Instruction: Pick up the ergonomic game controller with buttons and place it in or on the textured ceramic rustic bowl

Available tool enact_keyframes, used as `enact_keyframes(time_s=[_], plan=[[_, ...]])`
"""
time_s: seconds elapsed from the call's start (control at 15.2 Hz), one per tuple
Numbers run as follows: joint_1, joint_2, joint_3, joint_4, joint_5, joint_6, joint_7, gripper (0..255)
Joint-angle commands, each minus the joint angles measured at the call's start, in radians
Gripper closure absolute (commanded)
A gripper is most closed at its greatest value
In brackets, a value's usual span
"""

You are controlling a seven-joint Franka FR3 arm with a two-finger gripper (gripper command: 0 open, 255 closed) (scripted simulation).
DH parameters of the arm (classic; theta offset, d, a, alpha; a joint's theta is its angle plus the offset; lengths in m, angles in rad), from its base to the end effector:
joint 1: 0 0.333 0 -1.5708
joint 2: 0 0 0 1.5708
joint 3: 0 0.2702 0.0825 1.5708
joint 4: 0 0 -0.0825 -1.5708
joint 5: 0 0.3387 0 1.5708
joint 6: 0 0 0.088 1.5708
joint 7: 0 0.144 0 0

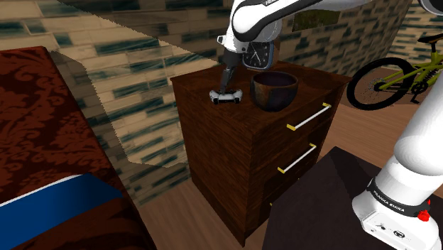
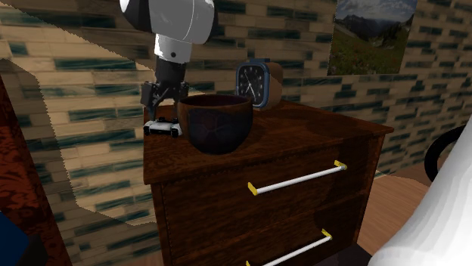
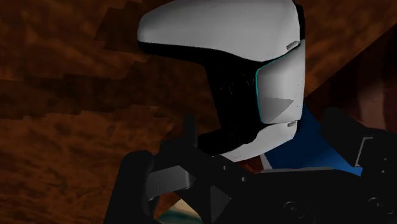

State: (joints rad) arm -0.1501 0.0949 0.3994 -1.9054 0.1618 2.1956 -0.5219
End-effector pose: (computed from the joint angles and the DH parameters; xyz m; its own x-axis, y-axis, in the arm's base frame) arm 0.5450 0.1458 0.4093 0.7541 0.6045 0.2567 0.6373 -0.7680 -0.0637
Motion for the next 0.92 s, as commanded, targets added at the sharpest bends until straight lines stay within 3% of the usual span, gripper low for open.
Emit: enact_keyframes(time_s=[0.0, 0.33, 0.86], plan=[[-0.006, 0.009, 0.005, -0.016, 0.045, 0.015, -0.066, 0], [0.004, 0.044, 0.009, -0.035, 0.033, 0.069, -0.058, 0], [0.004, 0.044, 0.009, -0.035, 0.033, 0.069, -0.058, 0]])
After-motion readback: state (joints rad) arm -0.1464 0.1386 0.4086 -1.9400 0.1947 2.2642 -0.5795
